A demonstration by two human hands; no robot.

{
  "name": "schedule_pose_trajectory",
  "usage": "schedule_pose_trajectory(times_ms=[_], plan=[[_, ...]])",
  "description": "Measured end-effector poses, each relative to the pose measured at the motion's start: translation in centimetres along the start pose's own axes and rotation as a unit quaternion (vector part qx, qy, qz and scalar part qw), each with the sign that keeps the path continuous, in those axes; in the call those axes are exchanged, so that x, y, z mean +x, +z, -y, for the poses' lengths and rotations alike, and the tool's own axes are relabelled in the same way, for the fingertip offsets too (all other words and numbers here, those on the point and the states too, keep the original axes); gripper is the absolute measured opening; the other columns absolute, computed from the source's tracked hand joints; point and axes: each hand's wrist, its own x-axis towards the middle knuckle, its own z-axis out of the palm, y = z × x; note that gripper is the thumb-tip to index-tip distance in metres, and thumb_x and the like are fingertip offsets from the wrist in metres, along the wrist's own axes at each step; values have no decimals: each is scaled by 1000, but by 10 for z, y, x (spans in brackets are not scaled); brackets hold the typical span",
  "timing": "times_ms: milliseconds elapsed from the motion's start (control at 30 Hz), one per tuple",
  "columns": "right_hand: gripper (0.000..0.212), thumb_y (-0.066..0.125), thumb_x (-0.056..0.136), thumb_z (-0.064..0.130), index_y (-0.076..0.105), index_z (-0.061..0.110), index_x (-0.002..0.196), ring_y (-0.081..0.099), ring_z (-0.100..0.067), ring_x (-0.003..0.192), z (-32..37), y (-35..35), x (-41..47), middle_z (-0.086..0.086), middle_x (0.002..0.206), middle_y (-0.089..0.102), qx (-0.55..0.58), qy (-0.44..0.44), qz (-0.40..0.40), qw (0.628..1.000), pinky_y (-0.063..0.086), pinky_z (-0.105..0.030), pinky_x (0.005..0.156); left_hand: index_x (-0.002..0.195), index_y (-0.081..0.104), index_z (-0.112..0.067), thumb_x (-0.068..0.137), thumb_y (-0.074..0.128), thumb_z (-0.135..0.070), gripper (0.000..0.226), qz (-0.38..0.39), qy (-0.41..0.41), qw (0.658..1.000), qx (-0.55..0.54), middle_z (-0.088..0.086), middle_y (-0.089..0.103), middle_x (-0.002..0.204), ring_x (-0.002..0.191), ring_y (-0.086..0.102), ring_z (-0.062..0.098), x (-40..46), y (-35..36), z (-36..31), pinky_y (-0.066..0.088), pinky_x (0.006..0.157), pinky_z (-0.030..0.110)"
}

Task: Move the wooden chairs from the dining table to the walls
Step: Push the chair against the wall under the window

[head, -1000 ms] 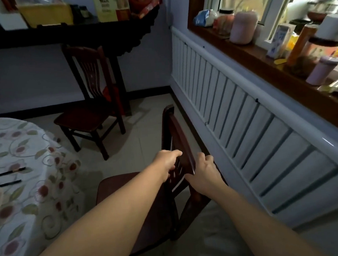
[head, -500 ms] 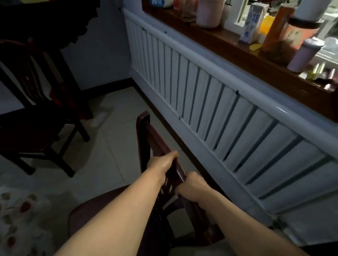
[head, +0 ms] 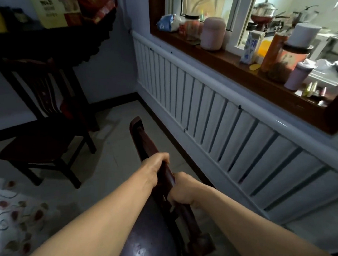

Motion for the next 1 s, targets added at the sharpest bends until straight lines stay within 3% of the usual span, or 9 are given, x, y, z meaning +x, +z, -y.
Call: schedule_pose_trajectory(times_ms=[133,433,600,700,767,867,1000], plan=[[37,59,71,3,55,7,107,66,-33,91,10,-15,-16,-17,106,63,-10,-5,-28,1000,59,-47,77,56,45,-4,69,57,-3,17,4,22,999,-28,9,42,59,51,43,24,-18,7,-15,40,52,26],[29,60,69,6,58,11,97,67,-30,89,-35,-77,-22,-14,101,65,-38,-8,-80,996,59,-42,78,54,49,-4,70,59,-3,19,67,19,997,-45,10,50,56,51,49,24,-22,75,-22,46,52,27],[34,58,68,4,58,11,102,64,-25,86,-75,-130,-7,-11,99,64,-30,3,-88,996,57,-33,70,56,53,-4,72,64,-7,19,93,6,995,-18,11,53,60,56,52,26,-8,137,-33,49,57,32],[28,56,71,0,57,13,96,61,-20,74,-105,-166,4,-9,92,62,14,14,-87,996,51,-24,52,57,56,-4,73,67,-8,20,109,-7,994,-2,10,57,46,58,54,26,6,185,-38,52,65,37],[28,54,74,-2,58,12,98,62,-19,71,-123,-188,14,-10,91,63,26,23,-86,996,47,-22,47,59,57,-4,74,68,-10,20,115,-20,993,7,11,58,53,60,55,26,16,215,-39,54,74,40],[25,55,77,-1,58,12,98,61,-18,69,-153,-218,28,-10,91,61,59,44,-103,992,46,-22,45,67,61,-1,72,71,-15,18,118,-28,992,25,14,58,67,60,57,27,37,260,-40,54,70,39],[10,60,87,23,56,17,94,61,-18,75,-191,-240,45,-3,84,61,42,23,-195,980,51,-31,65,99,66,0,68,74,-22,39,107,-22,993,44,14,65,83,74,62,29,59,313,-35,56,79,37]])
